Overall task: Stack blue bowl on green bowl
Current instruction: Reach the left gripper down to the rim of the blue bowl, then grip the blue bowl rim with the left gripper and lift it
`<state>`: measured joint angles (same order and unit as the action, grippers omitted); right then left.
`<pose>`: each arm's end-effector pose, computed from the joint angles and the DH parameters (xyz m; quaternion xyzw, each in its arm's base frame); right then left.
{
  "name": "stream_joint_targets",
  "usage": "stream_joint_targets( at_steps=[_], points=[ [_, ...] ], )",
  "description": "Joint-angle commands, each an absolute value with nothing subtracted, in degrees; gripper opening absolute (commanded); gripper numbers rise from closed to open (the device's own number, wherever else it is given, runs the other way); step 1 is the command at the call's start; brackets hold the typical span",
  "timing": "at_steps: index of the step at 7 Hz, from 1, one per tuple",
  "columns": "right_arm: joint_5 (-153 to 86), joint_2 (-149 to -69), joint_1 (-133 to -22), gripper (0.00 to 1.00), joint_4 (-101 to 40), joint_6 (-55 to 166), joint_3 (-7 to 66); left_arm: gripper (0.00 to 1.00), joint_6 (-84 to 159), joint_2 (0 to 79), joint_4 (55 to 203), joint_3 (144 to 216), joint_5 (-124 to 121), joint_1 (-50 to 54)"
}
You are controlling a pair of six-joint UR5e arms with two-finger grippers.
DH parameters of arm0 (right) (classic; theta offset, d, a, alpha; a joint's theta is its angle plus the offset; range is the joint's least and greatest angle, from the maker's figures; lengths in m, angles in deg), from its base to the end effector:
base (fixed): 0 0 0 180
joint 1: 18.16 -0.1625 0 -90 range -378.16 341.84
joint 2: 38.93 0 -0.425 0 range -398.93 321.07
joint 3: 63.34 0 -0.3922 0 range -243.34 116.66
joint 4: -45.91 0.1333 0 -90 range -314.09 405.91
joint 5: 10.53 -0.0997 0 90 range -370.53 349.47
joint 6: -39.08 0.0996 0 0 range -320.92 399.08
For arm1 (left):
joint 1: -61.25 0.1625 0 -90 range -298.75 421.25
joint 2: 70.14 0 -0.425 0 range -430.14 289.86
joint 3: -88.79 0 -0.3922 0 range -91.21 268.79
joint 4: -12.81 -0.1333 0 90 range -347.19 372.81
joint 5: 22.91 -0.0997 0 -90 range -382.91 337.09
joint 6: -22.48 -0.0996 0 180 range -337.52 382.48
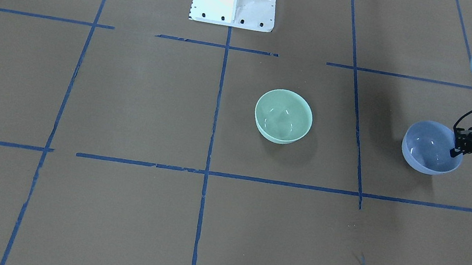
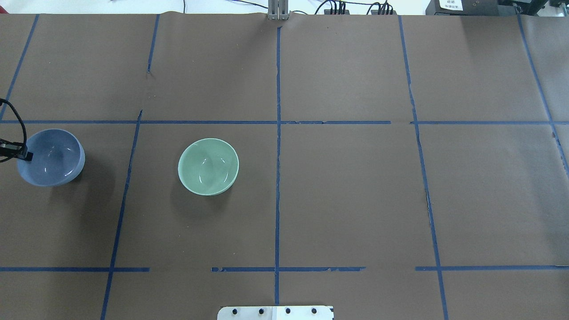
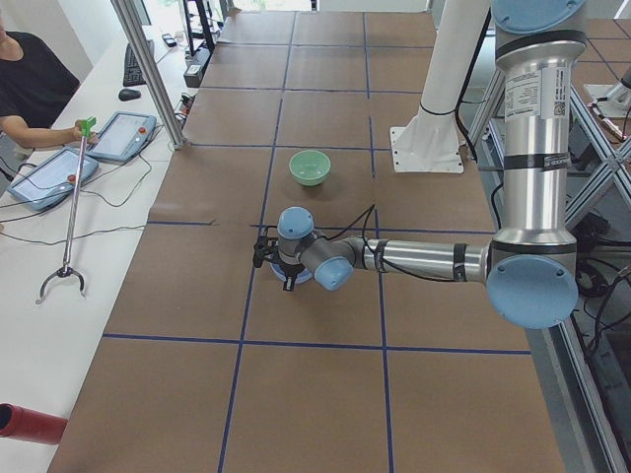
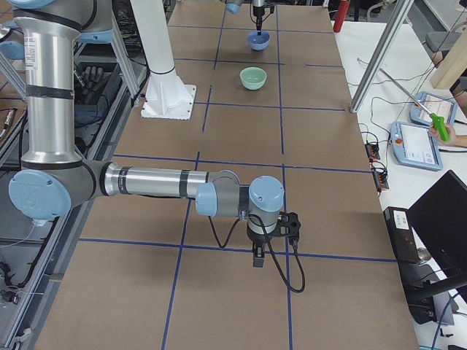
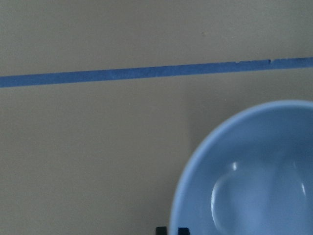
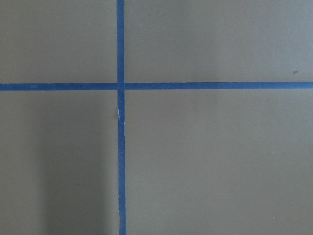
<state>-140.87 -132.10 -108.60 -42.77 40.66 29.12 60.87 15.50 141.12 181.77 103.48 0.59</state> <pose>0.0724 -0.4686 0.6666 0.0016 -0.3448 0.0147 0.9385 0.1743 -0.4615 0.5999 0.0848 0.4136 0.0275 0.9061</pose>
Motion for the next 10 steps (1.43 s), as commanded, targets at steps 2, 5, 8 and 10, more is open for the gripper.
stream_joint_targets(
  at_steps=[2,5,8,10],
  points=[
    [-140.9,-132.1,-108.6,1.00,-42.8,40.7,29.1,0.00,51.1,15.6,118.1,197.1,105.5,-5.7],
    [-140.9,-132.1,-108.6,1.00,-42.8,40.7,29.1,0.00,54.0,26.8,94.9,207.7,105.9,-9.3],
    [-140.9,-132.1,-108.6,1.00,-42.8,40.7,29.1,0.00,81.1,34.6,103.2,207.1,108.2,5.2],
    [-140.9,-132.1,-108.6,1.00,-42.8,40.7,29.1,0.00,90.8,41.1,107.5,202.2,107.7,12.1]
  ],
)
